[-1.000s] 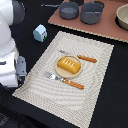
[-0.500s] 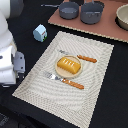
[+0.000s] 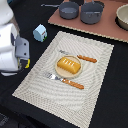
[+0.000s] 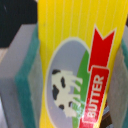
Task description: Place the bread, butter, and milk from the table onto the serving area.
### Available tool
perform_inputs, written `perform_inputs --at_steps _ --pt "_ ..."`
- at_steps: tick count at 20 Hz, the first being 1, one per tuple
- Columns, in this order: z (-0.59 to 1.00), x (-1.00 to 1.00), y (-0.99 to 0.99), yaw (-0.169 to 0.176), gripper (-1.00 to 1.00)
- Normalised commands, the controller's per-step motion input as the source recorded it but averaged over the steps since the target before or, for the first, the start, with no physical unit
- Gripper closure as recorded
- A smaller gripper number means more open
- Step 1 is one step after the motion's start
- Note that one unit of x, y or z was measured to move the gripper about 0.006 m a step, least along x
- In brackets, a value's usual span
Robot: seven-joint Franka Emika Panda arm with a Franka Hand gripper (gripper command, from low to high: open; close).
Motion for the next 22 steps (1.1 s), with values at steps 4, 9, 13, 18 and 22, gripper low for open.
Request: perform_inputs --at_steps 4,9,13,18,22 --pt "0.54 1.00 -0.09 -0.031 1.00" --pt "-0.01 0.97 -0.26 -0.061 1.00" --pt "-0.13 0.96 -0.31 -0.084 1.00" --pt "-0.16 0.96 -0.26 -0.082 1.00" --pt "-0.15 0.98 -0.04 -0.058 1.00"
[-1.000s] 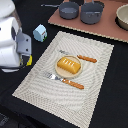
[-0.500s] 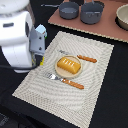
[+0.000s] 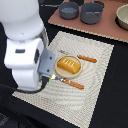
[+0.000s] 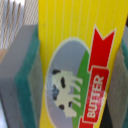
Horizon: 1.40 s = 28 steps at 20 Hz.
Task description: Place the bread, butter, and milk from the table onto the serving area.
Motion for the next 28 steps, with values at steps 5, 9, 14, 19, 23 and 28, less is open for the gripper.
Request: perform_inputs --at_steps 5,9,14,19,23,28 --pt "-0.15 0.88 0.00 -0.042 1.00" --pt "-0.14 0.72 0.01 -0.032 1.00" --pt "-0.08 0.47 0.00 -0.007 -1.00" --pt "-0.05 0.36 0.00 -0.006 -1.00" --pt "0.00 0.40 0.00 -0.004 -1.00" --pt "0.71 0.26 0.05 -0.019 -1.00"
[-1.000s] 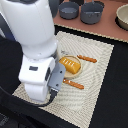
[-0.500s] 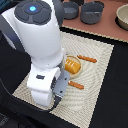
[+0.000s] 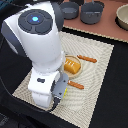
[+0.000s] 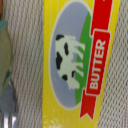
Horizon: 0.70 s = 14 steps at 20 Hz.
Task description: Place the bread, butter, and milk from the table onto the serving area.
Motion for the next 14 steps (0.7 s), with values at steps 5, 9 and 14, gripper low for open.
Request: perform_inputs --at_steps 5,9,14 --pt "1.00 0.01 0.29 -0.033 -1.00" --pt "0.97 -0.37 0.46 -0.003 -1.00" --pt "0.47 -0.57 0.62 0.000 -1.00"
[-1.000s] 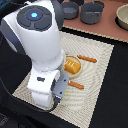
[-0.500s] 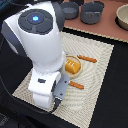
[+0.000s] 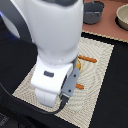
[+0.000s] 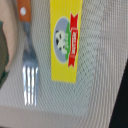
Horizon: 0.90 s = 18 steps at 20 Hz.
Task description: Place the bread, butter, and milk from the table onto the serving area.
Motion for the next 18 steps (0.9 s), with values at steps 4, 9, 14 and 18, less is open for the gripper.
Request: perform_inputs --at_steps 4,9,14,18 --pt "0.36 -0.76 0.72 0.000 -1.00" --pt "0.15 -0.74 0.69 0.006 -1.00" --pt "0.00 -0.68 0.76 0.005 -1.00" --pt "-0.03 -0.63 0.87 0.000 -1.00"
